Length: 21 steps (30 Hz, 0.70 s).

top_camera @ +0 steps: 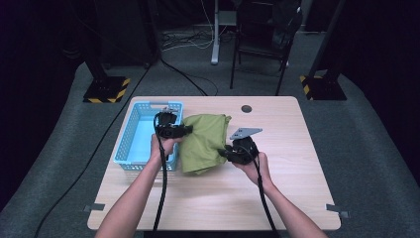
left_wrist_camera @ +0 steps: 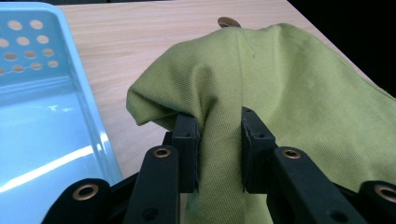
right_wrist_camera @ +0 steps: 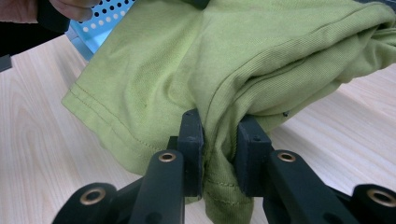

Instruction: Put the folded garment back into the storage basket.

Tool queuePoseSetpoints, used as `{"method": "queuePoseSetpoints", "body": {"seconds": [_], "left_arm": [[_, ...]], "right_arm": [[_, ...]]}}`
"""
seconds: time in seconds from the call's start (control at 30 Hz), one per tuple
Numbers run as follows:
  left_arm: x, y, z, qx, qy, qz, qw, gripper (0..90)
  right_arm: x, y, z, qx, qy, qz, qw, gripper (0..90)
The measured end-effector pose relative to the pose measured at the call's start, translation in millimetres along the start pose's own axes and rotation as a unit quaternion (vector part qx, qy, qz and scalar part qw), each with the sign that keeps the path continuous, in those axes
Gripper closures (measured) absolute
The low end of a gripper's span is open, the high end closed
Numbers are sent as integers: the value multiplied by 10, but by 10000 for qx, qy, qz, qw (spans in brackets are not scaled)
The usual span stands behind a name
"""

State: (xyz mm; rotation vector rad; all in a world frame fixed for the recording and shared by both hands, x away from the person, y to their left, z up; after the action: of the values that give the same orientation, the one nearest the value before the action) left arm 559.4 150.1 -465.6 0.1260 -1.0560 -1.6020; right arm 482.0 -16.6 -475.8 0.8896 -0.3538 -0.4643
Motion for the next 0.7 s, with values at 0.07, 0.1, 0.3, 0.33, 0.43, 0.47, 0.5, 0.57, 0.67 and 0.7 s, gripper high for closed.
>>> {"method": "queuePoseSetpoints", "body": {"seconds": [0.07, 0.1, 0.3, 0.33, 0.43, 0.47, 0.5, 0.57, 0.67, 0.7], "left_arm": [[-14, 9, 21, 12, 9, 8, 10000, 721], [-21, 12, 31, 15, 17, 11, 10000, 721], [-57, 33, 78, 42, 31, 27, 10000, 721], [-63, 38, 84, 51, 39, 36, 10000, 721], [-80, 51, 104, 56, 50, 43, 10000, 721], [-87, 56, 110, 58, 55, 42, 10000, 721], [-92, 58, 115, 53, 57, 41, 10000, 721], [-104, 65, 125, 61, 58, 41, 10000, 722], [-123, 76, 142, 57, 69, 29, 10000, 722], [-127, 81, 147, 69, 68, 46, 9999, 722]], "right_arm": [[-9, 24, -9, 7, 17, 24, 10000, 746], [-12, 35, -14, 8, 23, 37, 10000, 746], [-26, 89, -41, 31, 53, 80, 9999, 746], [-27, 97, -44, 26, 58, 84, 9999, 746], [-30, 126, -55, 41, 68, 96, 9999, 746], [-31, 134, -59, 41, 75, 103, 9999, 746], [-32, 142, -63, 44, 74, 103, 9999, 745], [-34, 156, -72, 50, 83, 124, 9999, 745], [-39, 176, -86, 59, 90, 133, 9999, 746], [-41, 182, -91, 61, 95, 136, 9998, 746]]}}
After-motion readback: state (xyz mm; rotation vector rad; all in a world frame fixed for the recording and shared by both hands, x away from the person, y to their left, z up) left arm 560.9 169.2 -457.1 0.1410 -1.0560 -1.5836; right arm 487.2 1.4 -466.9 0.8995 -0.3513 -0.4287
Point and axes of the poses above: each handheld gripper's, and its own axes: z roughly backward along the jaws, y roughly out of its top, x roughly to its right, the point moved 9 cm from there along -z, roughly forward along the jaws, and after that the axes turned 13 degrees about z, right-handed, at the moved point
